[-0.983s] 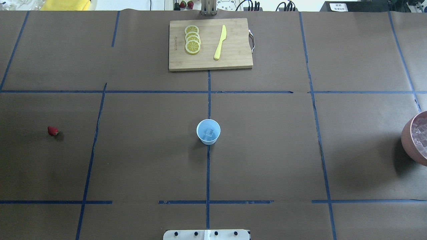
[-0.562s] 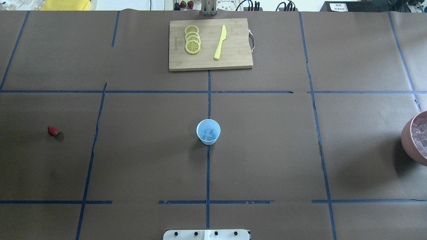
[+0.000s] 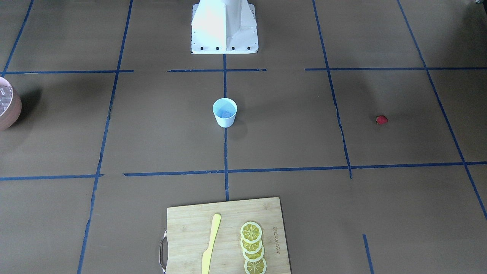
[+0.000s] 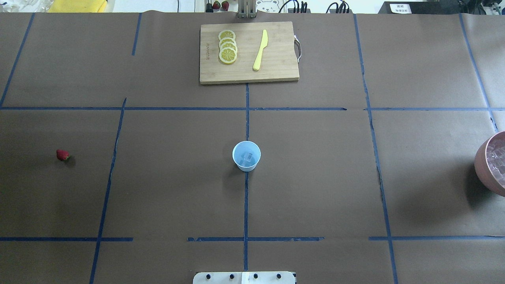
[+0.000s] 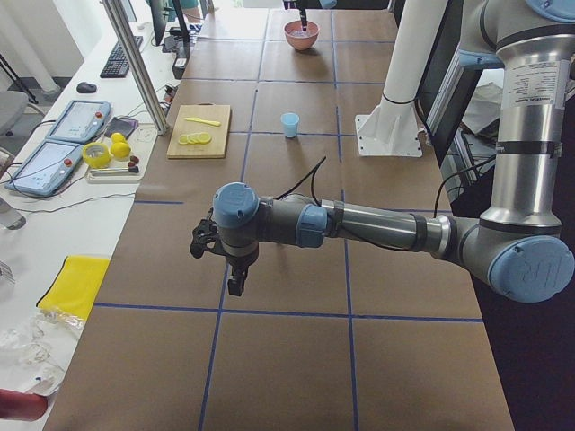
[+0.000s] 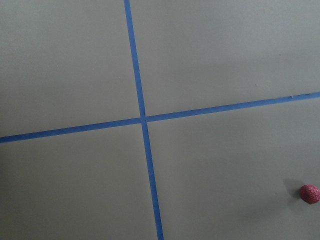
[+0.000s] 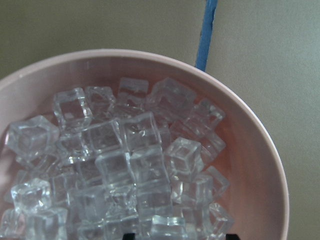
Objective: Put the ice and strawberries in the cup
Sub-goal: 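Reach the right gripper into the pink bowl and grasp an ice cube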
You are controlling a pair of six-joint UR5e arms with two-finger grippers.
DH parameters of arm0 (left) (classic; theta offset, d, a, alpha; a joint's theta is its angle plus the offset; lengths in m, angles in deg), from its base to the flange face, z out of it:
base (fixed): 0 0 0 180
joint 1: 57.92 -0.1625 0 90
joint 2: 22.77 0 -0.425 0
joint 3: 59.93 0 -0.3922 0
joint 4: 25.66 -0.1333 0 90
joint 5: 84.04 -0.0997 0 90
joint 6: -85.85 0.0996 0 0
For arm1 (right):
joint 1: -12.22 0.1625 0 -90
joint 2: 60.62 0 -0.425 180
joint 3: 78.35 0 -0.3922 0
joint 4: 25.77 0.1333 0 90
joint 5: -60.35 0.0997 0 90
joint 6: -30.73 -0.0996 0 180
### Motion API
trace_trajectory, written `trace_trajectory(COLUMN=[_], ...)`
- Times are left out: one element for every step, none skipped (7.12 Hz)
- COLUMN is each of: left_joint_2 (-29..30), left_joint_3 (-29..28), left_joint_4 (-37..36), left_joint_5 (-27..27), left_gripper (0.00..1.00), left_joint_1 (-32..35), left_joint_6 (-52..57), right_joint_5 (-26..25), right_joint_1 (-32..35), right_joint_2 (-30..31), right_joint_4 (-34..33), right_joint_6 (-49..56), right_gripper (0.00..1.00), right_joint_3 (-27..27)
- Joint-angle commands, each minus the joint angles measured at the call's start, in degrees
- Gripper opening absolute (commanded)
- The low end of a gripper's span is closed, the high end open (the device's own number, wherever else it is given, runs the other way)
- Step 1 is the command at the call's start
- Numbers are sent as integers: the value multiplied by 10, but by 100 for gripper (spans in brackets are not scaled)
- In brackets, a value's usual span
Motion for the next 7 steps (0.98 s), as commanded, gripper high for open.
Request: trace_trajectory(left_joint_2=[0, 0, 0, 0, 0, 0, 0], left_joint_3=[0, 0, 0, 0, 0, 0, 0], left_joint_4=[0, 0, 0, 0, 0, 0, 0], left_joint_5=[0, 0, 0, 1, 0, 1, 1], left_gripper=[100, 100, 100, 100, 100, 100, 100], left_joint_1=[0, 0, 0, 0, 0, 0, 0], left_joint_6=[0, 0, 0, 0, 0, 0, 0], right_joint_5=[1, 2, 2, 2, 2, 0, 0], right_joint_1=[-6, -7, -8, -10, -9, -10, -10], right_joint_2=[-2, -2, -3, -3, -3, -9, -9], right_joint_4=[0, 0, 0, 0, 0, 0, 0], right_joint_6=[0, 0, 1, 1, 4, 9, 21], right_gripper=[66, 63, 60, 58, 50, 24, 4], right_joint_3=[0, 0, 0, 0, 1, 3, 3])
